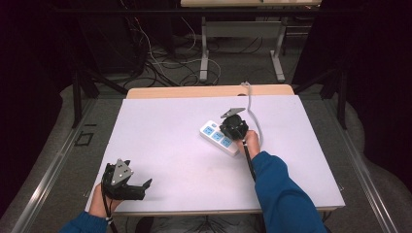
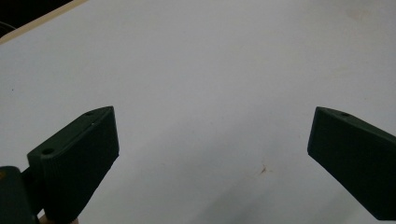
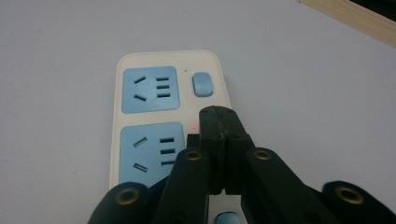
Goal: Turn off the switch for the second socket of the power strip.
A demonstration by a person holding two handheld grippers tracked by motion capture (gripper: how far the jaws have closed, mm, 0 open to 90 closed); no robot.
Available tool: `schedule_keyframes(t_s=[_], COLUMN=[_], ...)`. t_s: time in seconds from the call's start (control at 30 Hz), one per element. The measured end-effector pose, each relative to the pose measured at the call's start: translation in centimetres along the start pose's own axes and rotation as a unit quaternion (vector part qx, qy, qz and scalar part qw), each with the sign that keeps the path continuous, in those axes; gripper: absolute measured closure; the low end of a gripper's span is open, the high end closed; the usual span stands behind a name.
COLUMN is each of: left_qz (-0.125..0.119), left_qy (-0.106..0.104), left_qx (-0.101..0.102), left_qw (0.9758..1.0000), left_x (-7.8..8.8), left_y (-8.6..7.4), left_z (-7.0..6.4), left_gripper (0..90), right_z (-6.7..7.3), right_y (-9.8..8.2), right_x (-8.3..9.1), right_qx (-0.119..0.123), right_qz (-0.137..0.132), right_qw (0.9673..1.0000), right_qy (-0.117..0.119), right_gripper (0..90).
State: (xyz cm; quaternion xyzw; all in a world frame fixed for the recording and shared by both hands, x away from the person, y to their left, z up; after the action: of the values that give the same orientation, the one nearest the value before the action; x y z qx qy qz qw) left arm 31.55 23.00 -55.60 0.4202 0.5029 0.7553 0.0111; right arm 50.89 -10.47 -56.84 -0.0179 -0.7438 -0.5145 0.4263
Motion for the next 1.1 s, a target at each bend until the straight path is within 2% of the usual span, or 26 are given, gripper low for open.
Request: schedule_keyframes(t_s=[0.1, 0.17, 0.23, 0.3, 0.43, 0.5, 0.57, 0.67, 0.87, 0.9, 0.97, 1.1], left_qz=[0.000, 0.000, 0.000, 0.000, 0.000, 0.000, 0.001, 0.001, 0.001, 0.001, 0.001, 0.001], left_qy=[0.000, 0.000, 0.000, 0.001, 0.001, 0.001, 0.001, 0.001, 0.001, 0.001, 0.001, 0.001], left_qx=[0.000, 0.000, 0.000, 0.000, 0.000, -0.001, -0.001, -0.001, -0.001, -0.002, -0.002, -0.002], left_qw=[1.0000, 1.0000, 1.0000, 1.0000, 1.0000, 1.0000, 1.0000, 1.0000, 1.0000, 1.0000, 1.0000, 1.0000], left_x=[0.00, 0.01, 0.03, 0.03, 0.02, 0.02, 0.01, 0.01, 0.01, 0.01, 0.01, 0.00], left_y=[0.00, 0.00, 0.00, 0.00, 0.00, 0.00, -0.01, -0.01, -0.01, -0.01, -0.01, -0.01], left_z=[0.00, 0.00, 0.01, -0.01, -0.01, -0.01, 0.00, -0.01, -0.02, -0.02, -0.02, -0.02], left_gripper=[2.0, 2.0, 2.0, 2.0, 2.0, 2.0, 2.0, 2.0, 2.0, 2.0, 2.2, 2.2], right_z=[-0.03, -0.17, -0.36, -0.39, -0.30, -0.33, -0.36, -0.27, -0.23, -0.27, -0.31, -0.34], right_y=[-0.04, -0.08, -0.16, -0.19, -0.16, -0.22, -0.22, -0.23, -0.28, -0.33, -0.30, -0.37], right_x=[-0.02, -0.01, 0.02, -0.04, -0.06, 0.00, -0.07, 0.00, 0.01, 0.13, -0.05, 0.02], right_qx=[-0.005, -0.002, -0.010, -0.016, -0.014, -0.021, -0.022, -0.021, -0.029, -0.029, -0.038, -0.041], right_qz=[-0.001, 0.000, -0.002, -0.004, -0.008, -0.005, -0.012, -0.006, -0.007, 0.001, -0.013, -0.009], right_qw=[1.0000, 1.0000, 0.9999, 0.9998, 0.9998, 0.9998, 0.9996, 0.9998, 0.9996, 0.9996, 0.9992, 0.9991], right_qy=[-0.005, 0.000, 0.013, 0.015, 0.007, 0.007, 0.011, 0.003, 0.002, 0.004, 0.003, 0.004], right_gripper=[90.0, 90.0, 90.0, 90.0, 90.0, 90.0, 90.0, 90.0, 90.0, 90.0, 90.0, 90.0])
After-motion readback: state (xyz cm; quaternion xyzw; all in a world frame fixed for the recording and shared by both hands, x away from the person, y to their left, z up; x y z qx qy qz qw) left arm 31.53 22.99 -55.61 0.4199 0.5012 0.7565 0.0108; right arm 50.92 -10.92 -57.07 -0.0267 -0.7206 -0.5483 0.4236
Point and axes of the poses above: each handheld gripper's, and its own axes: x roughly backward along the jaws, y roughly out of its top, z roughly to its left, the point moved 5 cm from there along -x, roughly forward along the jaws, and after that the axes turned 3 degrees about -y, right-handed, at the moved point
